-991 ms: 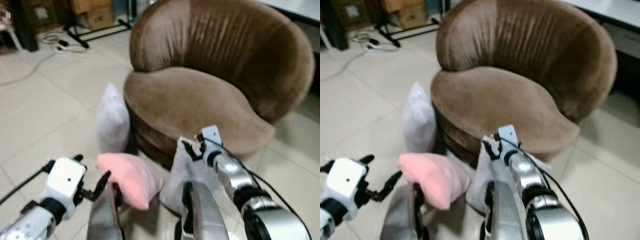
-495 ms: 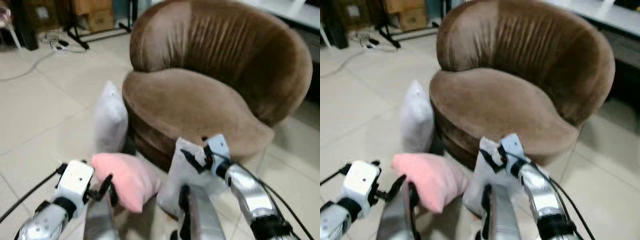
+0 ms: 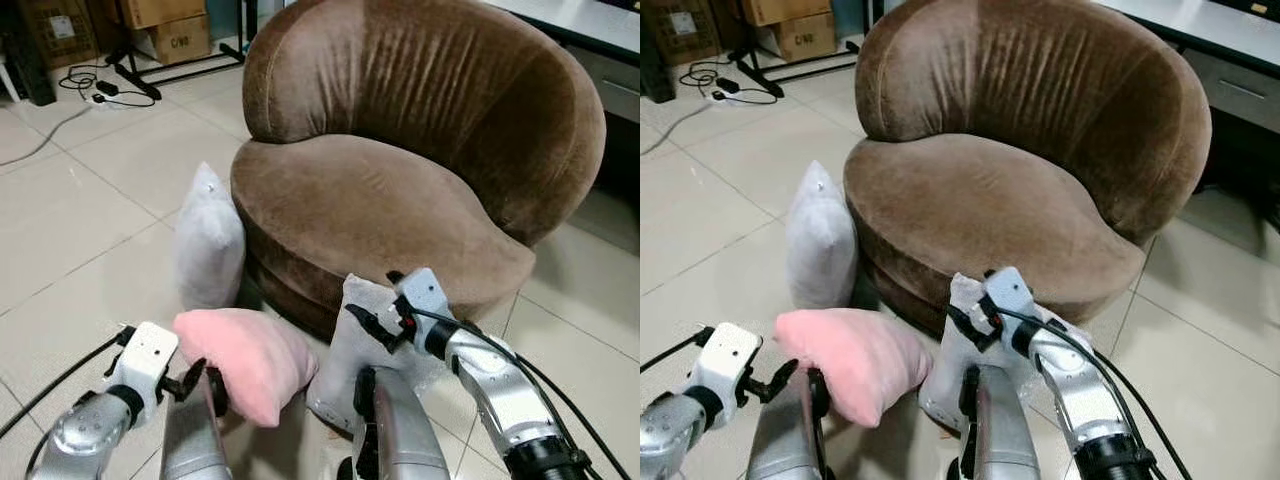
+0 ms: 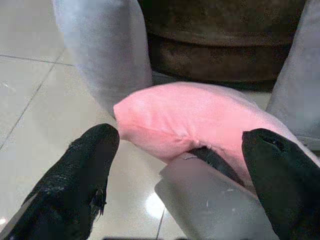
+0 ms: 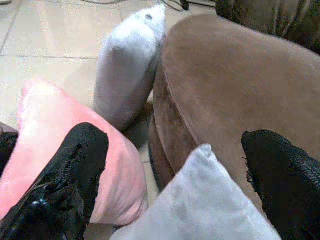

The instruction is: Move the pillow to the sofa from floor

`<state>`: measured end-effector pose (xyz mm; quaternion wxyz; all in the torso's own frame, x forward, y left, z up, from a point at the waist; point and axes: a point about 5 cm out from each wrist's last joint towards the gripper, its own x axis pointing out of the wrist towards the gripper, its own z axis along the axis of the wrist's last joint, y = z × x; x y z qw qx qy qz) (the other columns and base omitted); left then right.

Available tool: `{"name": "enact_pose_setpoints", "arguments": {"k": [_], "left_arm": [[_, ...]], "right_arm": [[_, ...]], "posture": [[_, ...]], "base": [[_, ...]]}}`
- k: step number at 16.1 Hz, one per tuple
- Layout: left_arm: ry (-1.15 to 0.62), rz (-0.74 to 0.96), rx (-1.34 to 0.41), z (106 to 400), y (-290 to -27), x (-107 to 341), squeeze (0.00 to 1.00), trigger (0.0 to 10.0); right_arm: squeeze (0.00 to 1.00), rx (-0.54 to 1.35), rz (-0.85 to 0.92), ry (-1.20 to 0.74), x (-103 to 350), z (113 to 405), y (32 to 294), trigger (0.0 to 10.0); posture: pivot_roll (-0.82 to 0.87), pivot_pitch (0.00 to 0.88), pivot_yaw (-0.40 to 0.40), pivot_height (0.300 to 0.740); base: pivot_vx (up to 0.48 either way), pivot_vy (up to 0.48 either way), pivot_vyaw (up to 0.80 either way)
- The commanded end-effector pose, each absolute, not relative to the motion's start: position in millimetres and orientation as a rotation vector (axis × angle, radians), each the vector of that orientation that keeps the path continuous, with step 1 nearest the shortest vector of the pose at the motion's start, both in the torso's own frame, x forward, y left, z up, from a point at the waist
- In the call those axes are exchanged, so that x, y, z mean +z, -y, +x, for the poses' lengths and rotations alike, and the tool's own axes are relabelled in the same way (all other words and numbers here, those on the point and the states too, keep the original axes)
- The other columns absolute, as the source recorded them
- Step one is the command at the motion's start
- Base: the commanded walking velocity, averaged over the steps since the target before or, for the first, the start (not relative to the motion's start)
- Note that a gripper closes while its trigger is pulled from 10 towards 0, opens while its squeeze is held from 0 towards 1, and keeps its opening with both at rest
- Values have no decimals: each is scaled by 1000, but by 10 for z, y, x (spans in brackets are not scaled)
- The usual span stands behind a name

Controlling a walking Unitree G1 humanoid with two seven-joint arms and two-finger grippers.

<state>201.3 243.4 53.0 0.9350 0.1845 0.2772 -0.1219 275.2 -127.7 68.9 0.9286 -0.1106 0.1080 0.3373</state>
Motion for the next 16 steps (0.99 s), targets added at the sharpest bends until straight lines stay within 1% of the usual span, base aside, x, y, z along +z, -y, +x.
{"name": "enact_pose_setpoints", "arguments": {"k": [1, 2, 4, 6, 7, 8, 9, 11, 13, 16], "left_arm": [[-596, 355, -248, 2042, -2493, 436, 1000, 10000], [-622, 298, -193, 2118, -2636, 342, 1000, 10000], [-617, 225, -117, 2255, -2760, 300, 1000, 10000], [-596, 235, -139, 2341, -2725, 299, 1000, 10000], [-566, 256, -139, 2402, -2710, 308, 886, 10000], [-519, 284, -126, 2469, -2715, 331, 173, 10000], [-484, 335, -130, 2506, -2717, 356, 0, 10000], [-496, 389, -141, 2511, -2740, 313, 0, 10000], [-516, 458, -128, 2492, -2803, 273, 0, 10000], [-501, 500, -143, 2491, -2834, 267, 0, 10000]], "right_arm": [[0, 697, -260, -237, 698, 2742, 1312, 10000], [0, 697, -285, -228, 724, 2746, 1315, 10000], [0, 685, -286, -203, 789, 2725, 1325, 10000], [0, 672, -257, -195, 828, 2686, 1341, 10000], [0, 648, -241, -185, 859, 2655, 1351, 10000], [0, 615, -220, -181, 876, 2625, 1367, 10000], [0, 583, -188, -203, 864, 2594, 1387, 10000], [0, 558, -125, -230, 851, 2526, 1409, 10000], [0, 553, -129, -244, 851, 2484, 1432, 10000], [0, 538, -117, -263, 862, 2492, 1444, 10000]], "posture": [[20, 0, -122, 512], [13, 0, -128, 512], [3, 0, -129, 512], [-5, 0, -129, 512], [-17, 0, -127, 512], [-21, 0, -126, 512], [-25, 0, -128, 512], [-33, 0, -131, 492], [-36, 0, -137, 472], [-34, 0, -139, 442]], "base": [[0, 0, 0], [0, 0, 0], [0, 0, 0], [0, 0, 0], [0, 0, 0], [0, 0, 0], [0, 0, 0], [0, 0, 0], [0, 0, 0], [0, 0, 0]]}}
